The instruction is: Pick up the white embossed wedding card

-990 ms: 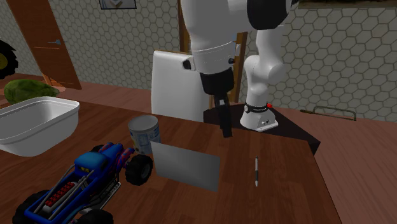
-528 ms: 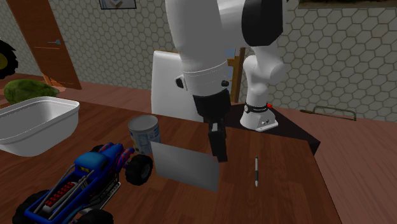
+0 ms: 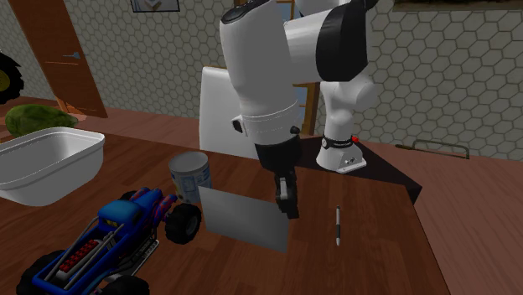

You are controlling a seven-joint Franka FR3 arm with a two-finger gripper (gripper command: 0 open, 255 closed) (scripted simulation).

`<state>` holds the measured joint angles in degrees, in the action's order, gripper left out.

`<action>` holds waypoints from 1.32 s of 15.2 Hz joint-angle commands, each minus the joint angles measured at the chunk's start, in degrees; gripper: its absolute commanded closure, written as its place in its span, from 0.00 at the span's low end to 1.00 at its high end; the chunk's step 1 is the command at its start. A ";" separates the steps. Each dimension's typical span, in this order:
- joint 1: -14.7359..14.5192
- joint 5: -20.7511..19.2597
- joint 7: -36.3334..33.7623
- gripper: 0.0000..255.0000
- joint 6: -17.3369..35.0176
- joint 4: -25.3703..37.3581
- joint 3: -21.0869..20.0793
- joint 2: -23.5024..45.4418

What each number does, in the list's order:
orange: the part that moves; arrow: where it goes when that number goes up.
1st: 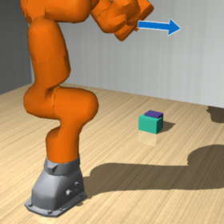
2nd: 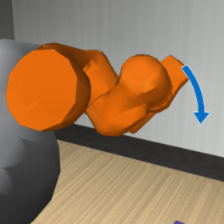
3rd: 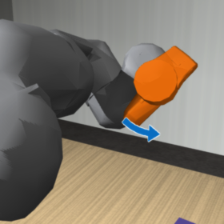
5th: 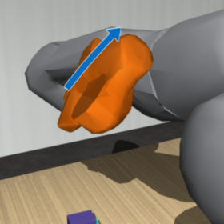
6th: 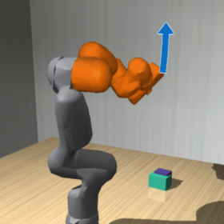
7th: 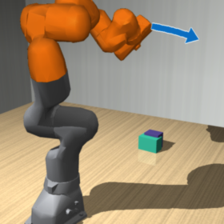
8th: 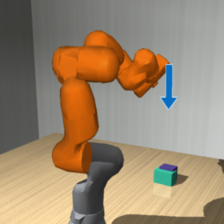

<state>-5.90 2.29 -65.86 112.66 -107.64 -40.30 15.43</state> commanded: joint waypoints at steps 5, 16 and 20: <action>-0.03 -0.05 -0.03 1.00 0.07 0.01 0.01 0.08; 0.58 1.38 0.17 1.00 -5.54 3.68 -0.49 -2.31; 0.76 1.88 0.10 1.00 -8.40 5.86 -0.66 -3.18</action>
<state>-5.17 4.01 -65.71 105.06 -102.33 -40.90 12.54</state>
